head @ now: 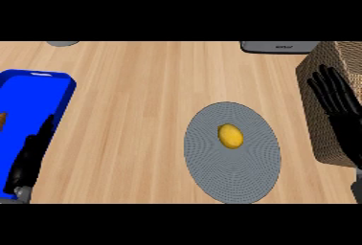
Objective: Pick the lemon from the placemat and place it in the basket
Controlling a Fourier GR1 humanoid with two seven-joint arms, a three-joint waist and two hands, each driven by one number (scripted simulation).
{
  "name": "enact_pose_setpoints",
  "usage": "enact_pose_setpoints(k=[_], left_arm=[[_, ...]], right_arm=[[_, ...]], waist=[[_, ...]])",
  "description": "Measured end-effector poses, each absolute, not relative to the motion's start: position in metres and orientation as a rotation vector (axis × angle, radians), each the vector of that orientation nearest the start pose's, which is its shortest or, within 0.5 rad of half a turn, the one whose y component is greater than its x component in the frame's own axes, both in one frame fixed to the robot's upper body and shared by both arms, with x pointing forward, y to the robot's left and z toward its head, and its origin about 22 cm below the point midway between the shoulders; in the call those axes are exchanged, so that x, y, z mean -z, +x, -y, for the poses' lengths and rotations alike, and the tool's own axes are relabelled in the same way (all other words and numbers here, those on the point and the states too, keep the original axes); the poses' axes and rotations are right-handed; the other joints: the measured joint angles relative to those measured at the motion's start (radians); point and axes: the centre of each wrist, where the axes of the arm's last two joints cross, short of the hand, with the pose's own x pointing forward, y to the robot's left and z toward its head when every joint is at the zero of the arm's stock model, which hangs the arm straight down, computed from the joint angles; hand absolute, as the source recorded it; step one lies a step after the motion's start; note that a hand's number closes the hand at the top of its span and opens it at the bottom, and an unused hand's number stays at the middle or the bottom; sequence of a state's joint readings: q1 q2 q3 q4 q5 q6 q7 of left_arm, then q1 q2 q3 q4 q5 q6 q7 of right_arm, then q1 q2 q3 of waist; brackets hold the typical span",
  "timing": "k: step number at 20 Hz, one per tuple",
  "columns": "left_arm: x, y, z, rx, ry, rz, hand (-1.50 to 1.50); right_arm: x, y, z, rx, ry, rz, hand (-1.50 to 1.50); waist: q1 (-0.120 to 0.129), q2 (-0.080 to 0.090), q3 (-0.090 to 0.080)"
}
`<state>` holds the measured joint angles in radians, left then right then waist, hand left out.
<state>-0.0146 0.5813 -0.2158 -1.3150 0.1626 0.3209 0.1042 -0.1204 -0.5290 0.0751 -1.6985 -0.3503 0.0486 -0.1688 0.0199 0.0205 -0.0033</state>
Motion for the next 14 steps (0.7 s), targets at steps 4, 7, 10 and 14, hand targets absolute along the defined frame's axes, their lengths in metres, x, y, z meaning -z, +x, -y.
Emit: enact_pose_setpoints(k=[4, 7, 10, 14], left_arm=[[-0.004, 0.256, -0.316, 0.254, 0.414, 1.367, 0.00], [-0.030, 0.275, -0.283, 0.339, 0.260, 1.544, 0.00], [-0.044, 0.281, -0.263, 0.381, 0.135, 1.625, 0.00], [-0.053, 0.284, -0.257, 0.387, 0.072, 1.668, 0.00]], right_arm=[[-0.089, 0.283, 0.288, -0.414, 0.171, 1.868, 1.50], [-0.093, 0.297, 0.270, -0.572, 0.315, 1.863, 1.50], [-0.076, 0.295, 0.234, -0.697, 0.559, 1.874, -1.50], [-0.042, 0.281, 0.185, -0.805, 0.578, 1.906, -1.50]], waist=[[0.011, -0.006, 0.003], [0.036, -0.001, 0.005], [0.043, -0.003, 0.006], [0.015, -0.013, 0.005]])
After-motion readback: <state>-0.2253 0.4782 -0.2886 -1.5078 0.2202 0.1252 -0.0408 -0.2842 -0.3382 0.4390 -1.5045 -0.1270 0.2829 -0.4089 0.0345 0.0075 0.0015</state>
